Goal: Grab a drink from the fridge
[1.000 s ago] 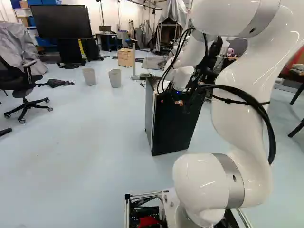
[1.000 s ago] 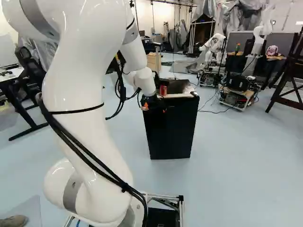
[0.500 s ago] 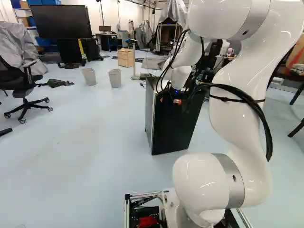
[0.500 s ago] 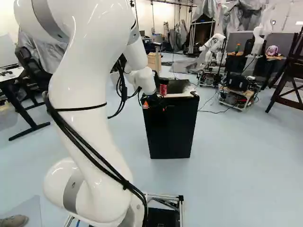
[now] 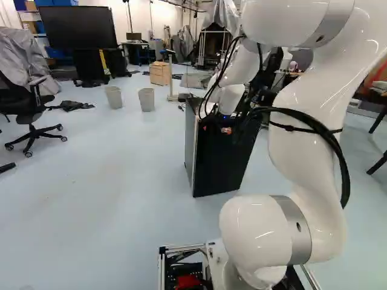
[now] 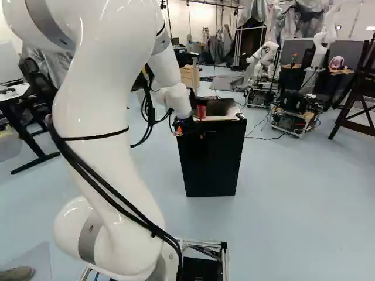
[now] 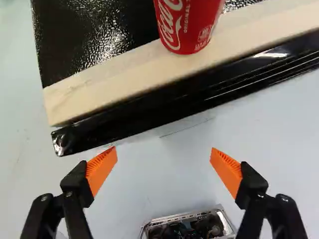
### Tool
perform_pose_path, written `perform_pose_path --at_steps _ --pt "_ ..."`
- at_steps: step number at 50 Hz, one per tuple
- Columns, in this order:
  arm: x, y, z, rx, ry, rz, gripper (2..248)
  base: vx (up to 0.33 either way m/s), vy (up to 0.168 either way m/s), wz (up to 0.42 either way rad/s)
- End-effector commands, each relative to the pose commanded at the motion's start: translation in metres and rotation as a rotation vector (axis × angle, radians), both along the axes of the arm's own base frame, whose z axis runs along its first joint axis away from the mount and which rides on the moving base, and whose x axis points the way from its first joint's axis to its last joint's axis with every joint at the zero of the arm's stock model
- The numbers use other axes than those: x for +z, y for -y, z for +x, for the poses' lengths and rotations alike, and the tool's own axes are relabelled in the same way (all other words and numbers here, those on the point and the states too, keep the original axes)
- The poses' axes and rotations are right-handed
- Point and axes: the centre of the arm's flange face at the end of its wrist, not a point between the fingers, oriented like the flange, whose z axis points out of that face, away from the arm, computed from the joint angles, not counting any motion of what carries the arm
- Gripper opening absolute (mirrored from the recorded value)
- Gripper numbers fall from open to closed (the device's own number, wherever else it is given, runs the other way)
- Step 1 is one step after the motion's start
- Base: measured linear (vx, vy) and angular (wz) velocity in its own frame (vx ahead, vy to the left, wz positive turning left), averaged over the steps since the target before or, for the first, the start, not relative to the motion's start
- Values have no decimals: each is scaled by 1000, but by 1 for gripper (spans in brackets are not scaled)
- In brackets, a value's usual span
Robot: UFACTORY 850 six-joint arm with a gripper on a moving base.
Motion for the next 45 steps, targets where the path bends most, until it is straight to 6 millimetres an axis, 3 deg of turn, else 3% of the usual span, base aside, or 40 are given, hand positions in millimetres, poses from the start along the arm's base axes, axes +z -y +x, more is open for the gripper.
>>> perform_pose_path --at_steps 21,45 --pt "2 -5 -37 -2 15 -7 247 0 0 0" --pt "14 -7 -69 -19 220 -63 247 0 0 0"
